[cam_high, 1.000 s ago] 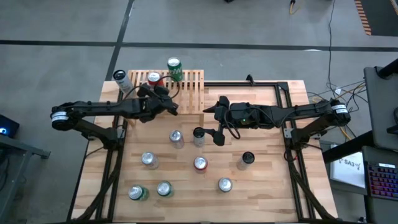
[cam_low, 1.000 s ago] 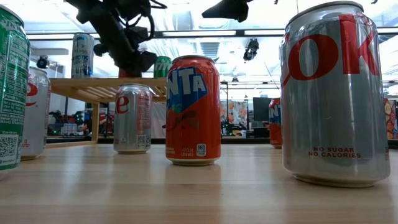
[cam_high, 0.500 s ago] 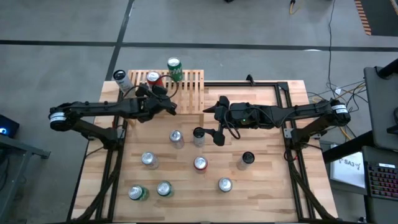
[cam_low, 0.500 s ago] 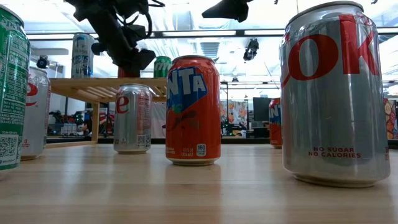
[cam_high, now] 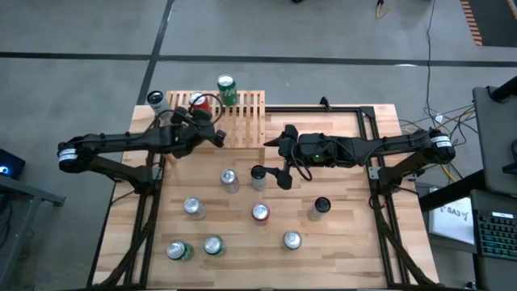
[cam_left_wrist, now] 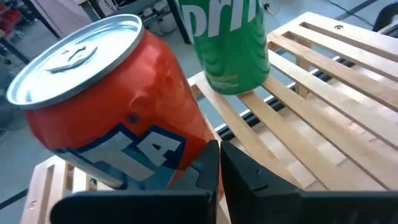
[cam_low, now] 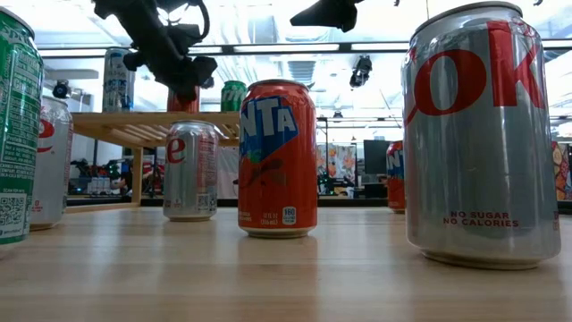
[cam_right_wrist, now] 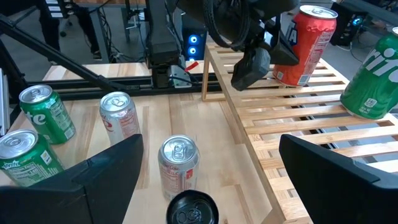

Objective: Place canned beverage on shelf
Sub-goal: Put the middle orange soda can on the shelf

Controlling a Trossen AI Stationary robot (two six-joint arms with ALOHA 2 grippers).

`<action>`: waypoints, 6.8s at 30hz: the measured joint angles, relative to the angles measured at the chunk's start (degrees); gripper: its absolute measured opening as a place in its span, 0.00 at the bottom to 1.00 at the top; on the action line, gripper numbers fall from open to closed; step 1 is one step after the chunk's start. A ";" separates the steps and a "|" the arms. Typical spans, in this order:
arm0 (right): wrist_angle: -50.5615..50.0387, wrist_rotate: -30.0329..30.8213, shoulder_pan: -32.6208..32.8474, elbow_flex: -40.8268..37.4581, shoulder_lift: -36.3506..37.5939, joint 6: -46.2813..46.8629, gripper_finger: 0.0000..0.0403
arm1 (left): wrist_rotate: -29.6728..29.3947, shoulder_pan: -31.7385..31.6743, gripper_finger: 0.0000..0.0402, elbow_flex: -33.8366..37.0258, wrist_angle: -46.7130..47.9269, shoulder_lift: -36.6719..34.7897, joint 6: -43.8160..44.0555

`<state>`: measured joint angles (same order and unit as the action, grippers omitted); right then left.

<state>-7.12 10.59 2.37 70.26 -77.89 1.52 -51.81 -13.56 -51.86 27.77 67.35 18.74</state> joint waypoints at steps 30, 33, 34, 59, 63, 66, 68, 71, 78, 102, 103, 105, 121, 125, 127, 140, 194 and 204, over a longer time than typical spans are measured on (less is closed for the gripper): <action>-1.16 -0.02 0.02 0.00 0.00 1.65 0.90 | -7.20 1.07 0.00 0.00 -5.26 2.73 -1.70; -1.18 -0.02 0.02 0.00 0.00 1.92 0.90 | -8.72 1.11 0.00 0.00 -4.77 2.73 -1.59; -1.18 -0.02 0.02 0.00 0.00 1.91 0.90 | -9.09 1.07 0.00 0.00 -4.54 2.73 -1.51; -2.04 -0.02 0.04 0.00 0.00 3.04 0.90 | 13.29 6.88 0.00 -12.71 26.89 -4.55 -10.60; -2.89 -0.02 0.02 0.00 0.00 3.00 0.90 | 14.20 6.86 0.00 -12.52 36.01 -6.09 -10.34; -3.34 -0.02 0.02 0.00 0.00 2.87 0.90 | 13.25 6.86 0.00 -9.86 36.25 -7.94 -10.33; -3.34 -0.01 0.02 0.00 0.00 2.44 0.90 | 12.19 6.86 0.00 -7.93 34.90 -9.21 -10.08; -3.32 -0.02 0.02 0.00 0.00 2.06 0.90 | 9.17 6.86 0.00 -5.38 30.53 -10.98 -9.18; -3.33 -0.02 0.02 -0.01 0.00 1.53 0.90 | 4.49 6.82 0.00 -2.81 21.99 -11.13 -9.90; -2.66 -0.06 0.02 -4.75 0.00 2.43 0.90 | -4.66 6.23 0.00 0.07 11.60 -8.38 -16.26; -2.64 -0.06 0.02 -4.79 0.00 2.45 0.90 | -4.67 6.23 0.00 0.07 11.07 -8.14 -16.75; -2.58 -0.04 0.02 -4.89 0.00 2.49 0.90 | -4.64 6.13 0.00 0.07 10.18 -7.72 -17.54; -2.62 -0.04 0.02 -4.94 0.00 1.59 0.90 | -4.65 -1.08 0.00 0.07 7.57 -3.04 -17.43; -2.62 -0.04 0.02 -4.94 0.00 1.30 0.90 | -4.64 -2.58 0.00 0.04 7.26 -1.86 -16.97; -2.63 -0.04 0.00 -4.94 0.00 0.89 0.90 | -4.66 -3.08 0.00 0.07 7.26 -1.45 -16.63; -2.69 -0.04 0.00 -4.94 0.00 0.79 0.90 | 6.27 -3.04 0.00 0.04 7.27 -1.55 -20.12; -2.84 -0.02 0.00 -4.94 0.00 1.07 0.90 | -2.15 -5.99 0.00 0.02 -9.35 2.95 -20.41; -2.59 0.00 0.00 -4.94 0.00 1.07 0.90 | 2.33 -5.99 0.00 0.02 -9.35 2.93 -18.37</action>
<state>-9.71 10.59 2.37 65.32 -77.89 2.59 -49.47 -19.55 -51.83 18.41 70.28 0.37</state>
